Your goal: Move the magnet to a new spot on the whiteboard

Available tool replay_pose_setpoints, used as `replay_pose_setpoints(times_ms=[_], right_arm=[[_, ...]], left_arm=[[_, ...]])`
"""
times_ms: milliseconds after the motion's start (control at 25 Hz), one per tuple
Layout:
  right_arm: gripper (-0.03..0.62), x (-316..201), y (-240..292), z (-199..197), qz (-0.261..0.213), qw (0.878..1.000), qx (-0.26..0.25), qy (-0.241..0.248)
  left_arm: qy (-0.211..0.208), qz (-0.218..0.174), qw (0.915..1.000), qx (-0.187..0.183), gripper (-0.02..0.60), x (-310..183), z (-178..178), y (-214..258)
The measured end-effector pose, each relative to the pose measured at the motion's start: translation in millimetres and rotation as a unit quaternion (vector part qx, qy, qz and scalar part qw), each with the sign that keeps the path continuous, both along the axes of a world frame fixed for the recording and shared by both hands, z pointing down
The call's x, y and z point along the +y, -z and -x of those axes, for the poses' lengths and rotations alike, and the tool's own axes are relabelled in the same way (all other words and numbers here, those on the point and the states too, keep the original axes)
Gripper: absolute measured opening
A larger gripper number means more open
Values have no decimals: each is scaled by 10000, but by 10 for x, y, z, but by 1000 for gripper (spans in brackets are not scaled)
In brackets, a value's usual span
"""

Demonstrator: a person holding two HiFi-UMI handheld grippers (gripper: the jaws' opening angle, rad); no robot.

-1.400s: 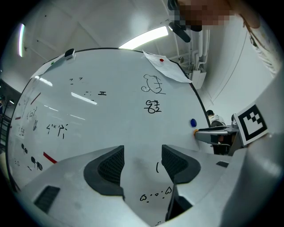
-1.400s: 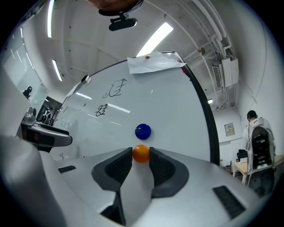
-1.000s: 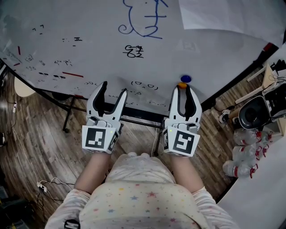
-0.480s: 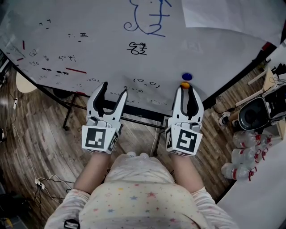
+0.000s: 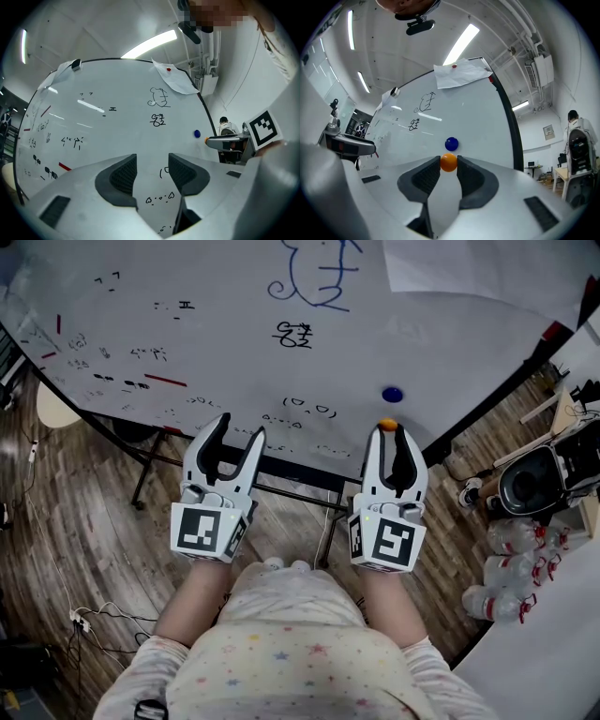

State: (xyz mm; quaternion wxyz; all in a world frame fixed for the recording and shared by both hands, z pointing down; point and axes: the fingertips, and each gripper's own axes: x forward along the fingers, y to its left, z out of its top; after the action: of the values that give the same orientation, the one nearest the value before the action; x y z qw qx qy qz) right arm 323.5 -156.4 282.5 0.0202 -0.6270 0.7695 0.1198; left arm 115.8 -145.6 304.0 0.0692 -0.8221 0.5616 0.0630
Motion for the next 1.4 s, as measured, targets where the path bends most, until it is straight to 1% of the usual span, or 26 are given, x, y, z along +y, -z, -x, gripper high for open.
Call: replay_pose_setpoints(times_ms=[120, 240, 320, 520, 1000, 1400], right_arm=[[112, 57, -2, 3, 4, 10000, -1, 77], [112, 104, -17, 10, 11, 9999, 5, 164], [112, 129, -30, 14, 25, 9997, 15, 234], [112, 127, -79, 3, 167, 9991, -54, 395], [112, 116, -92, 152, 142, 9944, -42, 1048], [112, 145, -95, 446, 128, 9869, -26, 1607]], left_arm=[[-122, -10, 9999, -2, 125, 76, -41, 2], [-186, -29, 9998, -19, 59, 146, -75, -7], [-195, -33, 9998, -40, 37, 185, -89, -16], [-93, -62, 9999, -121, 26, 247, -92, -23], [463, -121, 9988, -107, 21, 381, 12, -33], [945, -120, 9954, -93, 21, 535, 241, -44]])
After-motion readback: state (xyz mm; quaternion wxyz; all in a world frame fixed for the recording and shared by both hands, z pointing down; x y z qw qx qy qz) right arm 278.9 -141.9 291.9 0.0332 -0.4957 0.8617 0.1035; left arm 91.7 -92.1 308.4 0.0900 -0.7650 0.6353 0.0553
